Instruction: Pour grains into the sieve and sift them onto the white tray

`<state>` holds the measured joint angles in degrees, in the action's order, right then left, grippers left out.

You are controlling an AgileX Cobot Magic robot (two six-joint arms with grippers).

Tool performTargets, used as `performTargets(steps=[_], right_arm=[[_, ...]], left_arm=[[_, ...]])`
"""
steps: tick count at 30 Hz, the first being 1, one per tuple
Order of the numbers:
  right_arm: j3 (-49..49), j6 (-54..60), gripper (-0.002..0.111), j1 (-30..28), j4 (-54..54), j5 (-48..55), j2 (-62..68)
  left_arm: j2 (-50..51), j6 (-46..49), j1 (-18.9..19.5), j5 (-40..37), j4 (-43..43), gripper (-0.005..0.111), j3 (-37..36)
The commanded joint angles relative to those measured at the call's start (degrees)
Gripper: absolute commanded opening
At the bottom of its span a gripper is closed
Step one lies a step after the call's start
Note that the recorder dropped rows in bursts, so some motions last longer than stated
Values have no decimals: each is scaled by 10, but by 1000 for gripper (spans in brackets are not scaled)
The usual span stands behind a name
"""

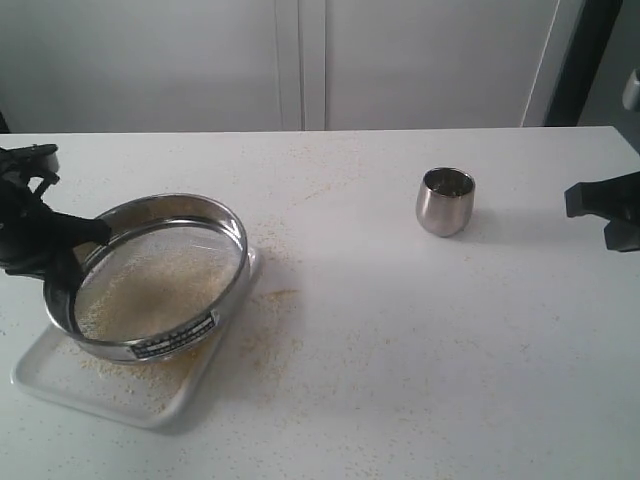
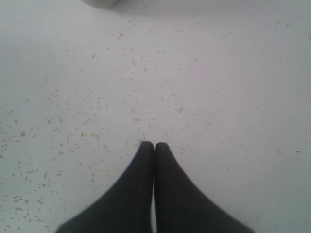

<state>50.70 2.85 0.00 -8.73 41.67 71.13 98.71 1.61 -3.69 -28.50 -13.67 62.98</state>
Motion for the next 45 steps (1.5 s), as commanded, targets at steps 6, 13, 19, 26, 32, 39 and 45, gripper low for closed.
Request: performTargets(steps=[6, 13, 19, 26, 32, 39, 45], right_arm=[[-2, -1, 0, -4, 2, -11, -4], [-2, -1, 0, -4, 2, -13, -4], [-2, -1, 0, -4, 2, -15, -4], [-2, -1, 0, -4, 2, -22, -4], [-2, -1, 0, -4, 2, -22, -4], [-2, -1, 0, -4, 2, -24, -4], [-2, -11, 0, -4, 2, -24, -4]], left_arm=[[-2, 67, 8, 25, -53, 0, -3], [1, 110, -1, -1, -50, 0, -7], [2, -40, 27, -3, -59, 0, -10], [-7, 74, 8, 20, -50, 0, -16], [-3, -3, 9, -2, -30, 0, -16], [-1, -87, 19, -3, -26, 0, -16], [6, 63, 3, 37, -21, 0, -16]])
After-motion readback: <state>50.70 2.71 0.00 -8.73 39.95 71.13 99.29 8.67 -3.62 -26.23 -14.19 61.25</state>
